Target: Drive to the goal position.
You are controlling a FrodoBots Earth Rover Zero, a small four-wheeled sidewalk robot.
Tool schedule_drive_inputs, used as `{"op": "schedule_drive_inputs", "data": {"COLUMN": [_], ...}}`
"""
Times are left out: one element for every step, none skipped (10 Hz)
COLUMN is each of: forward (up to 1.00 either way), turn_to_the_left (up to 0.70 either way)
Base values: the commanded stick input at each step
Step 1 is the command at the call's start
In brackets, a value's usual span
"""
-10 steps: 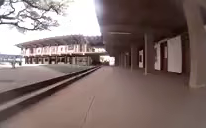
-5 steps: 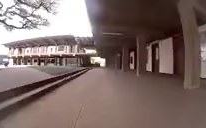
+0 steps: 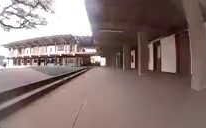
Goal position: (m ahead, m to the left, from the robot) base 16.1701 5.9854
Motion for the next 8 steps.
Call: {"op": "schedule_drive_inputs", "data": {"forward": [0.50, 0.50, 0.50, 0.50, 0.50, 0.50, 0.50, 0.50], "turn_to_the_left": [0.00, 0.00, 0.00, 0.00, 0.00, 0.00, 0.00, 0.00]}}
